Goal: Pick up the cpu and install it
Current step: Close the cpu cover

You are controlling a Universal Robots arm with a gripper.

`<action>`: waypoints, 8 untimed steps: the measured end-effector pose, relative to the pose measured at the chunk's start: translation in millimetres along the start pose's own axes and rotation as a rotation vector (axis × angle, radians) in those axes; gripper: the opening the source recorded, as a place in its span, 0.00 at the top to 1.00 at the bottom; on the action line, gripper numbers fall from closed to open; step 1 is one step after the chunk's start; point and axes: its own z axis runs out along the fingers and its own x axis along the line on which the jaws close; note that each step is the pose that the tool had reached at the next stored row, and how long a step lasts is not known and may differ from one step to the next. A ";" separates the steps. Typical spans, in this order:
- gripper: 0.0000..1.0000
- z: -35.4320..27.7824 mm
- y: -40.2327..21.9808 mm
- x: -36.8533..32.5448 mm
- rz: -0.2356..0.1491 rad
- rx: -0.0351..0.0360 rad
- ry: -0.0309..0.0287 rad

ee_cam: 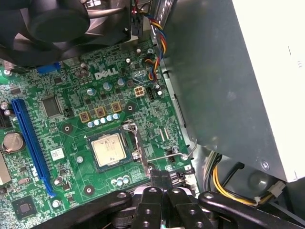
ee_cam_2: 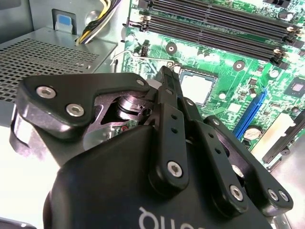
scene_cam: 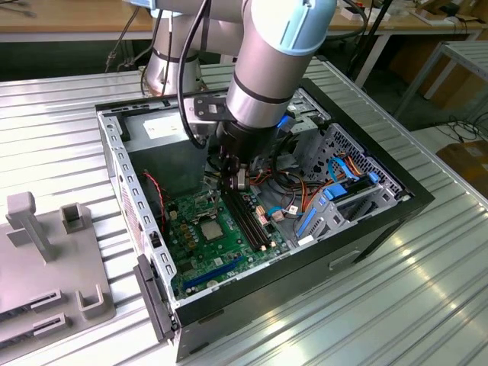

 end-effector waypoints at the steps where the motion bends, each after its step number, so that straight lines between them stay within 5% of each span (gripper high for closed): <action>1: 0.89 0.0 -0.1 0.5 0.000 0.0000 0.0000; 8: 0.89 -0.4 -1.5 4.9 0.000 0.0000 0.0000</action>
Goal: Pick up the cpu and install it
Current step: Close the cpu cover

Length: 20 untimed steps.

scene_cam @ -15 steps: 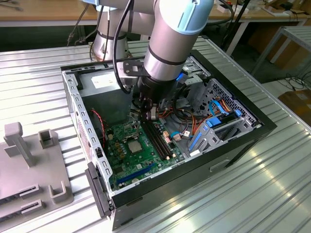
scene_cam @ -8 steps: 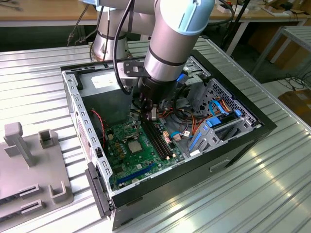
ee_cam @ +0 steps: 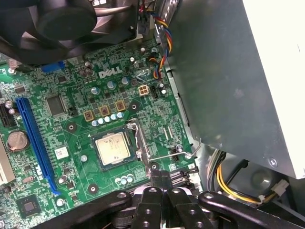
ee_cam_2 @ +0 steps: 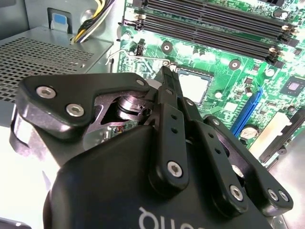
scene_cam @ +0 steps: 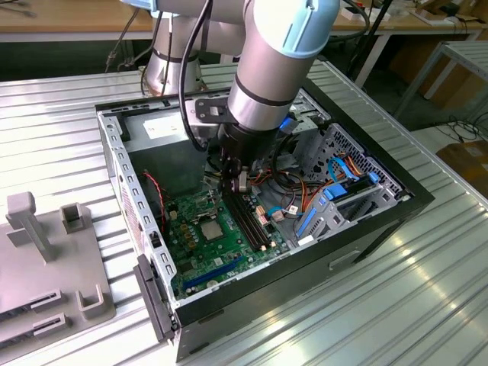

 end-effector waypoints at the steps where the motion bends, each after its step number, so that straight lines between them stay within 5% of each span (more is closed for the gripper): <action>1: 0.89 0.0 -0.2 0.5 0.000 0.0000 0.0000; 20: 0.89 -0.6 -2.0 6.3 0.000 0.0000 0.0000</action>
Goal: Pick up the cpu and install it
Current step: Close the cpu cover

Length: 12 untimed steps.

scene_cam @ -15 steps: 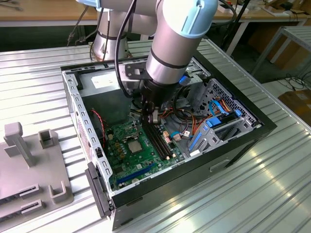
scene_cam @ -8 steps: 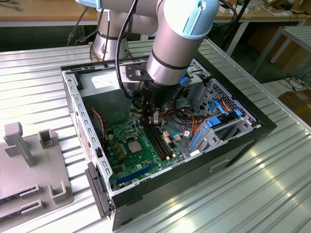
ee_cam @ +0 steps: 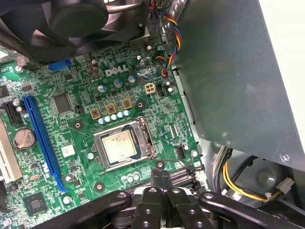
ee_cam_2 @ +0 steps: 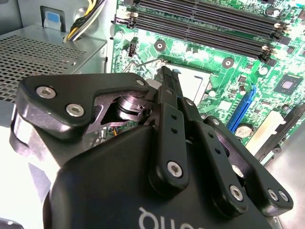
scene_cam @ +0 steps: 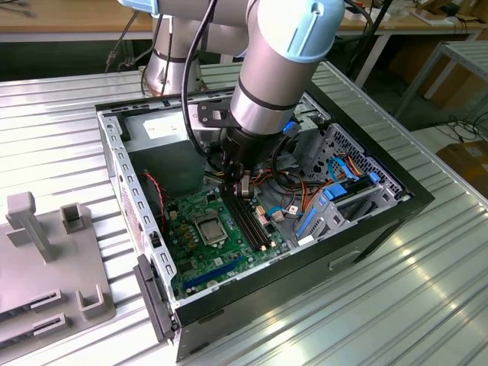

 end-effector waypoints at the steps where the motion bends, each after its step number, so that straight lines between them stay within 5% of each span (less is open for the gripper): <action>1: 0.89 0.0 0.0 0.0 0.000 0.0000 0.0000; 9: 0.89 -0.1 -0.1 0.9 0.000 0.0000 0.0000; 12: 0.89 -0.3 0.5 6.7 0.000 0.0001 0.0000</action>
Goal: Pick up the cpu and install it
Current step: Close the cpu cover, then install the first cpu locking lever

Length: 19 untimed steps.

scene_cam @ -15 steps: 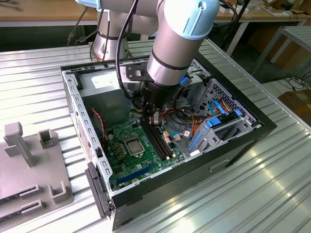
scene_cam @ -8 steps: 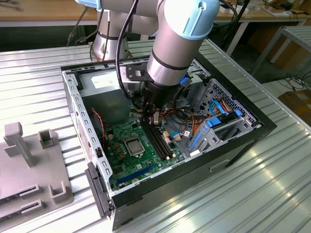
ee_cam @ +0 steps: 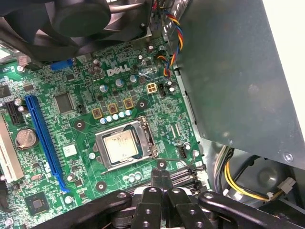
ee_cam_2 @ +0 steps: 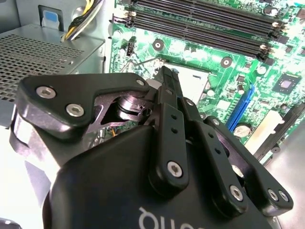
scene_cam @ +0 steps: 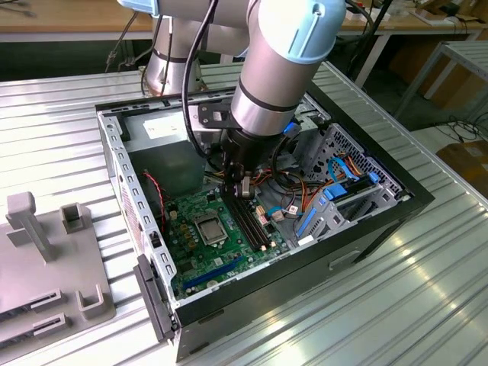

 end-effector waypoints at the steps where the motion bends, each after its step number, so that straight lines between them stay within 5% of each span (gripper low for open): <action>1: 0.89 0.0 1.3 3.1 0.000 -0.0001 0.0000; 6: 0.89 1.5 10.3 10.4 0.000 -0.0001 -0.0004; 19: 0.89 1.4 10.1 11.8 0.000 -0.0002 -0.0002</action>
